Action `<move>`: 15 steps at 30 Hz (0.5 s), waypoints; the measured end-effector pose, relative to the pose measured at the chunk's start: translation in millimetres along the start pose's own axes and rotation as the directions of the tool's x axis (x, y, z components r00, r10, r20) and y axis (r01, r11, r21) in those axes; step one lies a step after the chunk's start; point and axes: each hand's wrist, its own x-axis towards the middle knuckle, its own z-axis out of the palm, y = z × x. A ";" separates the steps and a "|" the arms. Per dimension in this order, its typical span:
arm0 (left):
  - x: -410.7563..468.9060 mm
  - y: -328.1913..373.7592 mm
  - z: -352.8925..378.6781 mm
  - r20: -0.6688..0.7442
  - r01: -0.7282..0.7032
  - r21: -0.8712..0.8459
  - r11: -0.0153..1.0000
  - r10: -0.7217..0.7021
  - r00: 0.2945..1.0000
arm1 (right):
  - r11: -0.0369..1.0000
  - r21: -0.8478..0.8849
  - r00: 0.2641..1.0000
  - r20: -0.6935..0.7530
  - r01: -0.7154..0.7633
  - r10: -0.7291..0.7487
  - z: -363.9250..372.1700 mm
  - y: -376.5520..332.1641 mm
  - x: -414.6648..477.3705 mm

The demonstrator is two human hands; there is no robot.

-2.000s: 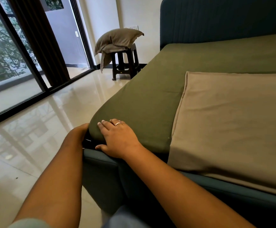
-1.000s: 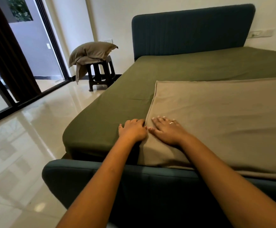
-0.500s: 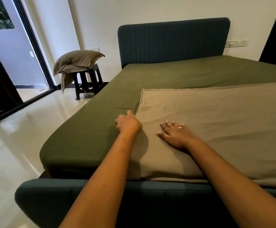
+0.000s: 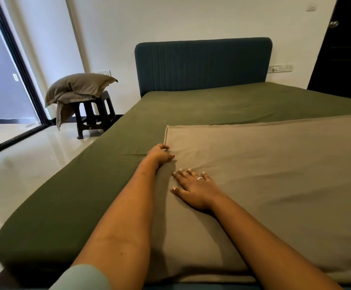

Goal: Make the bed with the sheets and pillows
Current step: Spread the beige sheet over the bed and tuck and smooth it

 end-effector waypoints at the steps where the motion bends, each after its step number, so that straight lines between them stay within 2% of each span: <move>1: 8.1 1.2 2.3 0.044 -0.011 -0.078 0.997 0.014 0.999 | 1.000 0.005 1.000 -0.015 0.003 -0.003 0.8 0.2 -0.6; 3: 21.3 0.6 8.9 0.080 -0.037 -0.051 0.998 0.041 0.996 | 1.000 0.021 0.999 -0.036 0.006 -0.005 1.5 0.9 -1.2; 6: 38.5 -8.9 14.6 -0.010 -0.136 0.180 0.974 0.140 0.990 | 0.998 0.062 0.998 -0.070 0.012 -0.008 1.4 0.2 -0.6; 9: 51.4 -11.1 14.3 -0.137 -0.261 0.081 0.962 0.270 0.953 | 0.995 0.089 0.993 -0.112 0.045 -0.035 -1.8 -2.0 -0.2; 11: 55.7 -9.2 11.9 -0.216 -0.297 0.088 0.951 0.310 0.926 | 0.990 0.105 0.988 -0.136 0.091 -0.077 -3.2 -4.2 1.7; 13: 58.8 -12.5 10.5 -0.250 -0.259 0.222 0.940 0.311 0.917 | 0.987 0.097 0.985 -0.127 0.129 -0.116 -3.5 -7.0 2.7; 15: 59.7 -20.6 10.2 -0.198 -0.142 0.419 0.897 0.243 0.950 | 0.987 0.081 0.987 -0.085 0.140 -0.133 -2.0 -8.6 3.2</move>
